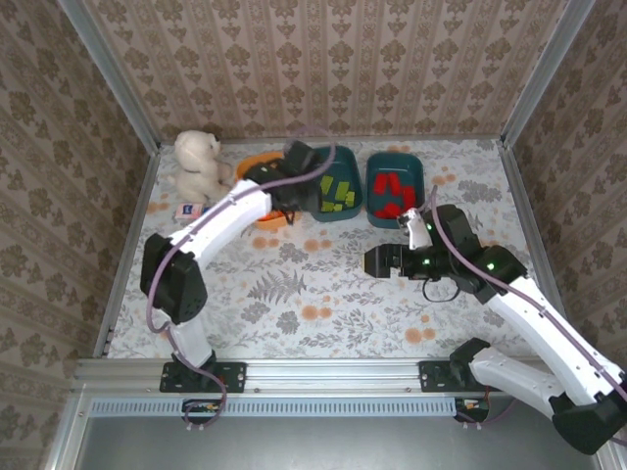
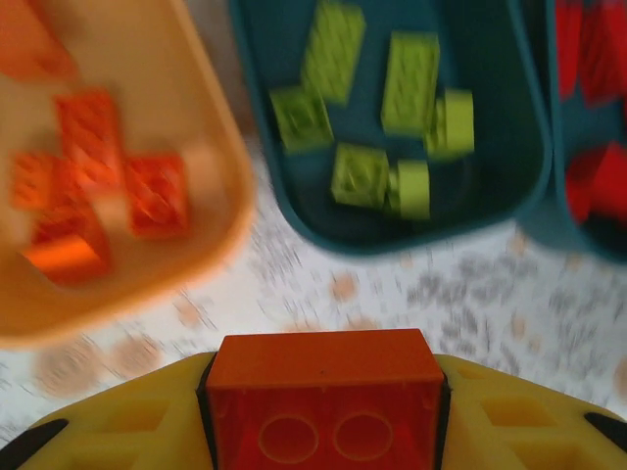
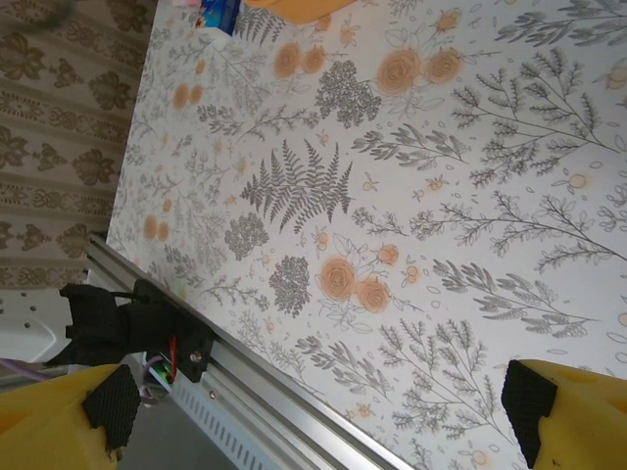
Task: Sort the legos into containers by color
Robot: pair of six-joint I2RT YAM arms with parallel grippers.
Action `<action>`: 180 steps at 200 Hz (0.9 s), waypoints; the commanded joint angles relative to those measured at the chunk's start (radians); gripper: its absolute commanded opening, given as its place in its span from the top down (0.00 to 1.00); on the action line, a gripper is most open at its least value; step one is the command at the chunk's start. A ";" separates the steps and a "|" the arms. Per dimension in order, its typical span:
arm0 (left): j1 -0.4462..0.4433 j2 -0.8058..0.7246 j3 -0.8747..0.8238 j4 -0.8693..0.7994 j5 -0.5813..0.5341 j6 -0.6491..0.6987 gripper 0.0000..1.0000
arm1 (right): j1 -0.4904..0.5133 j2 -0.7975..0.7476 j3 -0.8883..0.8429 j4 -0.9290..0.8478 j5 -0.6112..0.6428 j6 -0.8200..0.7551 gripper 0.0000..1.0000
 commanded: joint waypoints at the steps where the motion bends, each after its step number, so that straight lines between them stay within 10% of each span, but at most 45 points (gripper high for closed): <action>1: 0.101 0.039 0.041 0.002 0.044 0.048 0.52 | 0.003 0.061 0.045 0.077 -0.049 0.005 0.01; 96: 0.298 0.480 0.433 0.051 0.126 -0.008 0.52 | 0.029 0.325 0.264 0.189 -0.047 0.047 0.02; 180: 0.300 0.552 0.439 0.017 0.137 -0.120 0.52 | 0.030 0.336 0.231 0.189 -0.026 0.070 0.02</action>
